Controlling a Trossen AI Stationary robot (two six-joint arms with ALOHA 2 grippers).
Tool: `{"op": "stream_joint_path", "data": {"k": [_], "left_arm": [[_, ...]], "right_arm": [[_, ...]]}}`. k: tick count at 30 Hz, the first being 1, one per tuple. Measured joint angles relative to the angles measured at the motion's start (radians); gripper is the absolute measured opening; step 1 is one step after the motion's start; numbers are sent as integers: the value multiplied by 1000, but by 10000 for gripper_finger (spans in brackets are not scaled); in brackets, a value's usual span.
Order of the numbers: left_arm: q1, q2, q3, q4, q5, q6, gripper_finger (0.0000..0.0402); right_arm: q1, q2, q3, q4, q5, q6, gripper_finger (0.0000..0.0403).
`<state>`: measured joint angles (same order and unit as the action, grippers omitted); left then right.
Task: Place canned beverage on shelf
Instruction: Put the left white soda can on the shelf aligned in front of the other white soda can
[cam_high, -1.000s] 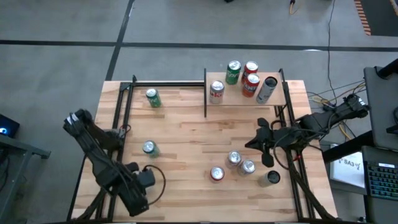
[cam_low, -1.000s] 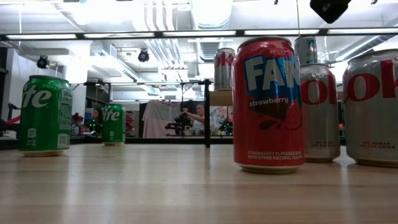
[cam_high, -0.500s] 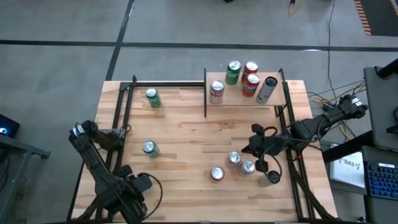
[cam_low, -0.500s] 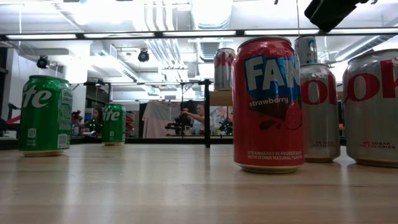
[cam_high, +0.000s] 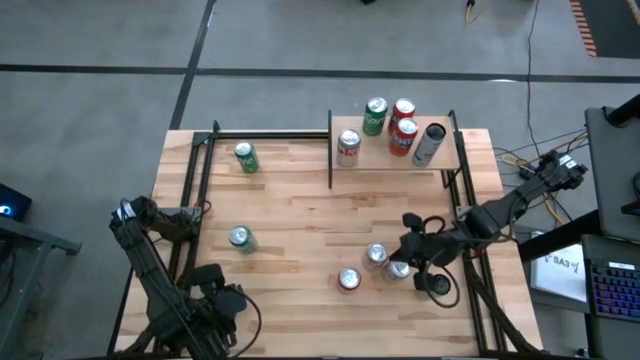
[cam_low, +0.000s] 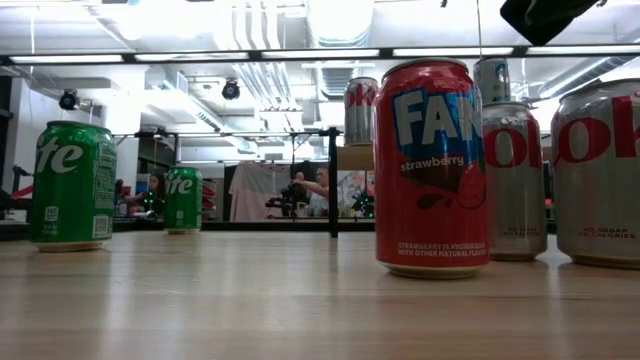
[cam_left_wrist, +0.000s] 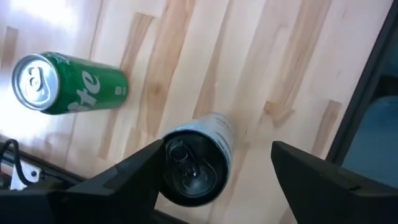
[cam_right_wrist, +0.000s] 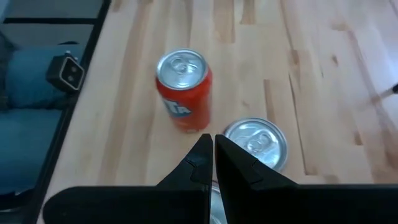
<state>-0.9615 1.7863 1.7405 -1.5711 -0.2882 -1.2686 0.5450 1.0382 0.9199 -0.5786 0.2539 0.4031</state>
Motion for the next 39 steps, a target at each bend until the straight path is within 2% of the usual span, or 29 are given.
{"op": "stream_joint_path", "data": {"k": [17,39], "left_arm": [[-20,-1,-2,0,-80,-12,279],[-41,-2,-75,0,-61,-54,278]], "right_arm": [[44,0,0,19,8,8,9],[47,0,0,33,6,9,9]]}}
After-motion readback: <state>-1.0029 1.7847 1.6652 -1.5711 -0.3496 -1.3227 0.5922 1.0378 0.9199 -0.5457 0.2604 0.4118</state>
